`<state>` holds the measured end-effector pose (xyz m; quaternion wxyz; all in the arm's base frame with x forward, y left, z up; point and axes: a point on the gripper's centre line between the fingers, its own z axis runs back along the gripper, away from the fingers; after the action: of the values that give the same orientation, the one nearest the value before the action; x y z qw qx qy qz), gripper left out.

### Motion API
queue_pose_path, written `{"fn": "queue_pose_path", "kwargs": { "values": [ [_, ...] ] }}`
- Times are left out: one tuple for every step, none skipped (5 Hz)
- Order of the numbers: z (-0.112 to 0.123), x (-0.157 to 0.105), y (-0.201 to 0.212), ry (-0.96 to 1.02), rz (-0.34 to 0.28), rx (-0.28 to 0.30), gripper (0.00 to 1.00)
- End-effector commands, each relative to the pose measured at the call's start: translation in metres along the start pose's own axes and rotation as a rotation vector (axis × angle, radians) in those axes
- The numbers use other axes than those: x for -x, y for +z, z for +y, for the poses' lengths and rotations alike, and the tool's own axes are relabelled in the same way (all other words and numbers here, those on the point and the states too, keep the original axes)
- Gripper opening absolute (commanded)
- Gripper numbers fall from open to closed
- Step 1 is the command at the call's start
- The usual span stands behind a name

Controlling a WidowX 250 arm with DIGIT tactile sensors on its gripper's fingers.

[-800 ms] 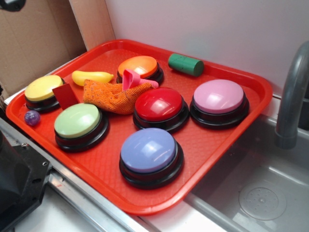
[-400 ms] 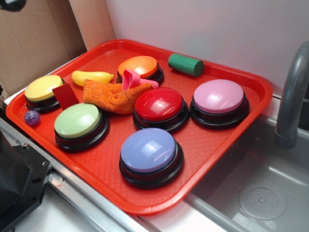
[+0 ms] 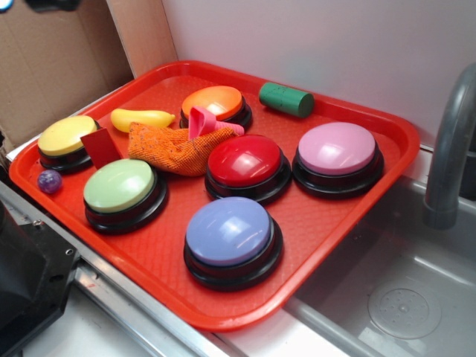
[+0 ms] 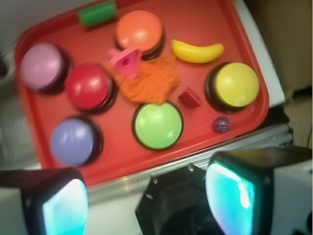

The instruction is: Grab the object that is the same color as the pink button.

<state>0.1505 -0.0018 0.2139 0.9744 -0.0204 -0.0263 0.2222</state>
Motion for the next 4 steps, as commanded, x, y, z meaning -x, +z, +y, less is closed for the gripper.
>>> {"fn": "queue_pose_path", "kwargs": {
  "values": [
    [-0.013,-0.053,-0.021,0.344,-0.069,0.004,1.0],
    [-0.023,-0.076,-0.045,0.501,-0.073,0.013,1.0],
    [-0.033,-0.092,-0.069,0.569,-0.08,-0.033,1.0],
    [-0.041,-0.097,-0.092,0.614,-0.118,-0.08,1.0]
  ]
}}
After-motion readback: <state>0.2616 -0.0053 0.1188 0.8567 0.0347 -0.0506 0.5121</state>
